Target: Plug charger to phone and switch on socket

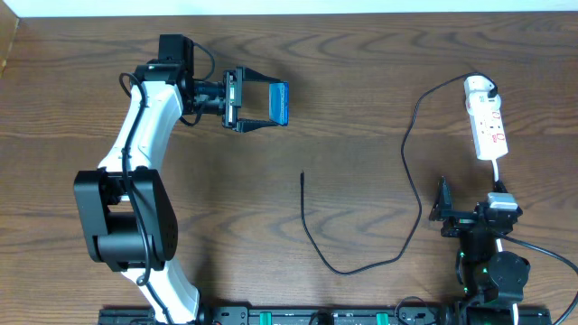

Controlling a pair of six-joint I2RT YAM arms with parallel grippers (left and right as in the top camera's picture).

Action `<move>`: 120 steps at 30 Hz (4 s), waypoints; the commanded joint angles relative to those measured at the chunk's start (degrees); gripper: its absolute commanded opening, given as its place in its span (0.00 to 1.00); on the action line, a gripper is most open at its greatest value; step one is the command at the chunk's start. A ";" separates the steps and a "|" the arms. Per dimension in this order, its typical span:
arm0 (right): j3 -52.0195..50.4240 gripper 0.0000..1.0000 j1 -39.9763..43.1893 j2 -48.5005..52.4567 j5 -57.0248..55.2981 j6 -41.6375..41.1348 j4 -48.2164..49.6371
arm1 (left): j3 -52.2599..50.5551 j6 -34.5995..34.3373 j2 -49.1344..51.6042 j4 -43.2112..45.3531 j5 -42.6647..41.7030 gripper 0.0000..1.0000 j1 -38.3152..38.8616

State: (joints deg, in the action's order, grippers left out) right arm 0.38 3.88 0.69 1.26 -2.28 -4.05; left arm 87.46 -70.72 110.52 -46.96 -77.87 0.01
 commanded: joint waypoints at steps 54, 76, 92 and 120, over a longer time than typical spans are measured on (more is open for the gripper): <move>-0.07 0.99 -0.22 -0.35 -0.48 0.83 -0.26 | 0.59 3.23 -2.38 -0.11 -5.46 0.07 -0.33; -0.07 0.99 -0.22 -0.35 -0.48 0.83 -0.26 | 0.59 3.61 -2.38 -0.11 -5.46 0.07 -0.33; -0.07 0.99 -0.22 -0.35 -0.48 0.83 -0.26 | 0.59 5.38 -2.38 -0.11 -5.42 0.07 -0.33; -0.07 0.99 -0.22 -0.35 -1.31 0.87 -0.24 | 0.57 9.68 -2.36 8.96 5.57 0.07 -0.31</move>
State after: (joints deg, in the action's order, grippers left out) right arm 0.38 3.90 0.69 1.23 -2.28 -4.05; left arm 87.46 -63.79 110.50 -38.61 -71.33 0.01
